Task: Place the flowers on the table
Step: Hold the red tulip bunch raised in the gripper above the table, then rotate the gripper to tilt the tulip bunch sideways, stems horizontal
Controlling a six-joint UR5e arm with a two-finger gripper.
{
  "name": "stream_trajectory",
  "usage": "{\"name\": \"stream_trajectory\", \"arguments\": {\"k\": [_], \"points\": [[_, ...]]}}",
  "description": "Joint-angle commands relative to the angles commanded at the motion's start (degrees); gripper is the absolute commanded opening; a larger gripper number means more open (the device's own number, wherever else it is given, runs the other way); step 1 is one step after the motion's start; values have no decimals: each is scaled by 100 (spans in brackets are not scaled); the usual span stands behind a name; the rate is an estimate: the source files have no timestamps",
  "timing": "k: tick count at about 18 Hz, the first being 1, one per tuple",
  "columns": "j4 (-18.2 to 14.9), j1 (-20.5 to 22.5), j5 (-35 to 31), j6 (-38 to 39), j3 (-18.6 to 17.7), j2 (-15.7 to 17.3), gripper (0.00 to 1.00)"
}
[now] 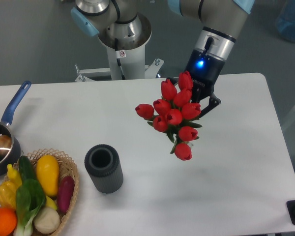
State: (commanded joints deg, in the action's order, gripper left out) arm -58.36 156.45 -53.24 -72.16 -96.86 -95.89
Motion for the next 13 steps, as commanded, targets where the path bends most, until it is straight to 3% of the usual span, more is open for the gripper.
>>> {"name": "stream_trajectory", "arguments": {"k": [6,8,13], "points": [[-9,-123,-449,-9,-9,-9,46],[-9,-255,-765,-9,-9,-35,40],[-44,-528,-1495,-307,-52,-97,40]]}}
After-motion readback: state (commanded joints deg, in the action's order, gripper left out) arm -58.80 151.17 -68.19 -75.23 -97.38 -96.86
